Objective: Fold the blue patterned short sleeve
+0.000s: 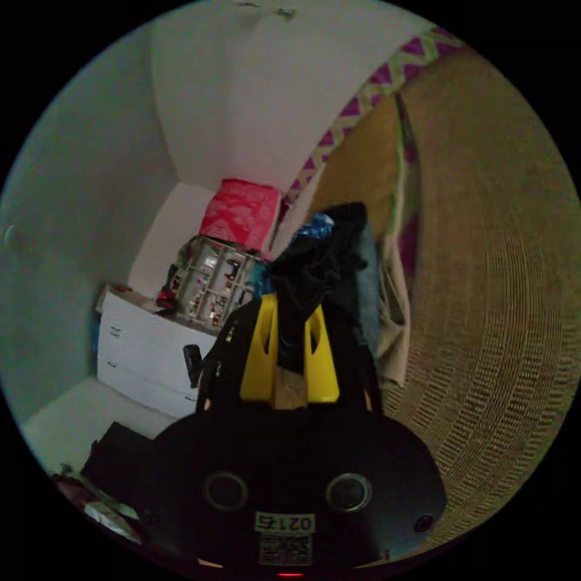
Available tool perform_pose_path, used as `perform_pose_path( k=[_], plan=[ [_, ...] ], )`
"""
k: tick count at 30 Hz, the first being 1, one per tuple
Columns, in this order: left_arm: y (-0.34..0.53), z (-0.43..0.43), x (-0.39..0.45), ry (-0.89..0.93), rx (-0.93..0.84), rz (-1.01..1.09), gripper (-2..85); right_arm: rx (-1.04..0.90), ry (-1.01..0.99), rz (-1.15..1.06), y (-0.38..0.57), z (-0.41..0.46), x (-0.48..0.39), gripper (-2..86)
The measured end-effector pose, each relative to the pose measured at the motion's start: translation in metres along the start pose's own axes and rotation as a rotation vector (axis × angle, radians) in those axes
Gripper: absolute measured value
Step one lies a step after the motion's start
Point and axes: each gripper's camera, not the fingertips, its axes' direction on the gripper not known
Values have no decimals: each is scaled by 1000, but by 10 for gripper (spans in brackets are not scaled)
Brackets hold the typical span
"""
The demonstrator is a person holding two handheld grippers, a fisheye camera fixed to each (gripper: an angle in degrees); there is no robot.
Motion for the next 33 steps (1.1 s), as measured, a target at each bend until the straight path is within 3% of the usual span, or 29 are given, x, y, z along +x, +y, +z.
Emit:
perform_pose_path(
  k=[1,2,4,7,10,12,16,19,21,23,26,30,33],
  plan=[
    [16,10,-27,55,5,-47,-4,-58,23,40,13,14,27,68],
    [33,10,-45,172,79,-59,-5,-51,-33,61,26,16,49,71],
    [54,5,-57,236,149,-66,-7,-43,-151,80,41,11,65,78],
    [85,-11,-48,186,214,-20,-9,-75,-208,16,61,-9,57,86],
    [120,-8,-8,100,141,106,-8,-118,-206,-70,84,-45,44,87],
    [148,10,29,11,51,195,-6,-163,-98,-146,102,-68,34,91],
    [241,80,113,-187,-52,278,20,-269,350,-331,159,-110,14,118],
    [305,138,163,-339,-63,294,55,-217,677,-365,205,-140,12,160],
    [339,171,187,-447,-35,285,91,-148,874,-331,228,-158,15,194],
    [373,219,210,-458,-101,328,196,-76,1065,-282,251,-179,23,236],
    [405,279,224,-465,-232,353,299,-78,1179,-196,271,-195,39,287],
    [439,331,229,-609,-325,370,327,-133,1243,-49,288,-198,70,314],
    [457,342,225,-621,-302,330,330,-32,1210,-43,305,-204,71,314]
  ],
)
